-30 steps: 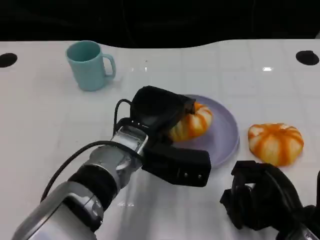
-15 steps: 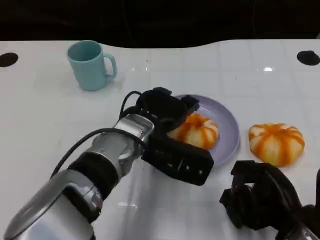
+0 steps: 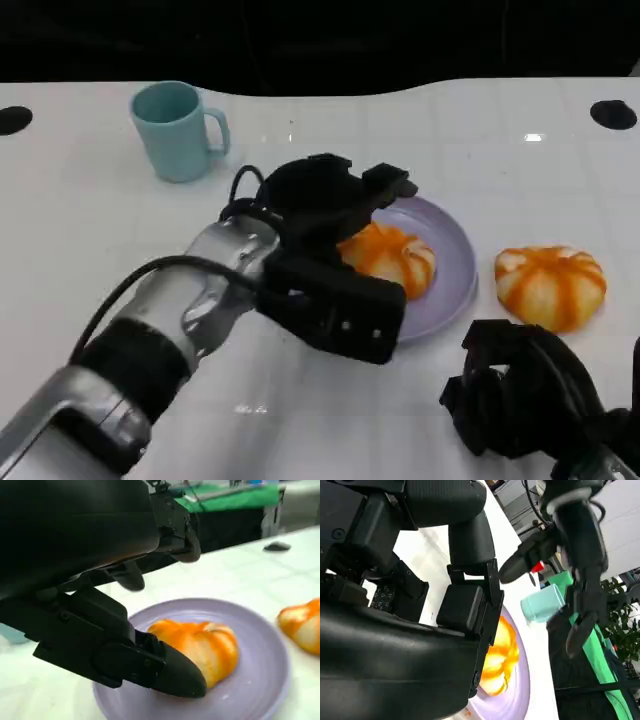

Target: Grasp the bread from the table and place it into the plate.

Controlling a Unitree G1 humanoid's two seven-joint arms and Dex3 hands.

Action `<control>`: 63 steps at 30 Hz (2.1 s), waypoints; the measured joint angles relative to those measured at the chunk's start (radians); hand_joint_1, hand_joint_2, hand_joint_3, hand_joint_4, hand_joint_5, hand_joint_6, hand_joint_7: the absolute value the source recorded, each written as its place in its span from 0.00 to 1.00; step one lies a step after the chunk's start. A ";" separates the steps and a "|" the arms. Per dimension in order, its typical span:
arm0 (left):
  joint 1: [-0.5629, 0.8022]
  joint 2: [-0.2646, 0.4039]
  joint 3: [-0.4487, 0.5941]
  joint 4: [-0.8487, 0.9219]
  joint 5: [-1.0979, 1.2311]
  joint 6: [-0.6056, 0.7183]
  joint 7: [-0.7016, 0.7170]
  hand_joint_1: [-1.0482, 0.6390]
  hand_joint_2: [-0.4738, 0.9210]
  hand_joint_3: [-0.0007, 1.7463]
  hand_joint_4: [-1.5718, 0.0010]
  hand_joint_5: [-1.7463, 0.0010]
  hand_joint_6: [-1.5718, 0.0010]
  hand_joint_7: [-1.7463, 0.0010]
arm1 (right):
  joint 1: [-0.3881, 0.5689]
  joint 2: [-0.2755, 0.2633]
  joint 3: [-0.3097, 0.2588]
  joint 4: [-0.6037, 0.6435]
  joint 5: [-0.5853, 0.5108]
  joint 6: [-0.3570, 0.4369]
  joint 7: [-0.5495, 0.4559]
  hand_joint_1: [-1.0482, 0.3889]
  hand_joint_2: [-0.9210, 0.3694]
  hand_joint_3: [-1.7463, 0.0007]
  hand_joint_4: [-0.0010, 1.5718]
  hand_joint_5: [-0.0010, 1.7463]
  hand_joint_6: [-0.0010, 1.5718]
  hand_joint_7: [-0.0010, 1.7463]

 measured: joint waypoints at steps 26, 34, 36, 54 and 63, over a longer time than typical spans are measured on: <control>0.541 -0.027 0.374 -0.160 -0.899 -0.362 -0.373 0.15 1.00 0.21 0.40 0.00 0.50 0.15 | 0.010 -0.001 0.002 -0.031 0.000 0.015 0.000 0.00 0.70 0.14 0.94 0.83 1.00 0.57; 0.673 -0.067 0.411 -0.244 -1.014 -0.306 -0.486 0.17 1.00 0.22 0.41 0.00 0.49 0.09 | 0.031 -0.001 0.010 -0.058 0.001 0.031 -0.001 0.00 0.72 0.14 0.94 0.82 1.00 0.57; 0.710 -0.079 0.415 -0.274 -1.046 -0.260 -0.510 0.18 1.00 0.22 0.39 0.00 0.49 0.08 | 0.034 -0.001 0.013 -0.066 0.001 0.036 -0.003 0.00 0.72 0.12 0.93 0.84 1.00 0.57; 0.817 -0.134 0.459 -0.323 -1.116 -0.085 -0.589 0.18 1.00 0.20 0.36 0.00 0.45 0.08 | 0.066 -0.005 0.025 -0.116 0.001 0.053 -0.015 0.00 0.68 0.15 0.91 0.86 0.98 0.58; 0.817 -0.155 0.488 -0.323 -1.139 -0.006 -0.625 0.19 1.00 0.19 0.36 0.00 0.45 0.08 | 0.061 -0.017 0.017 -0.096 0.004 0.049 0.000 0.00 0.69 0.15 0.92 0.85 1.00 0.59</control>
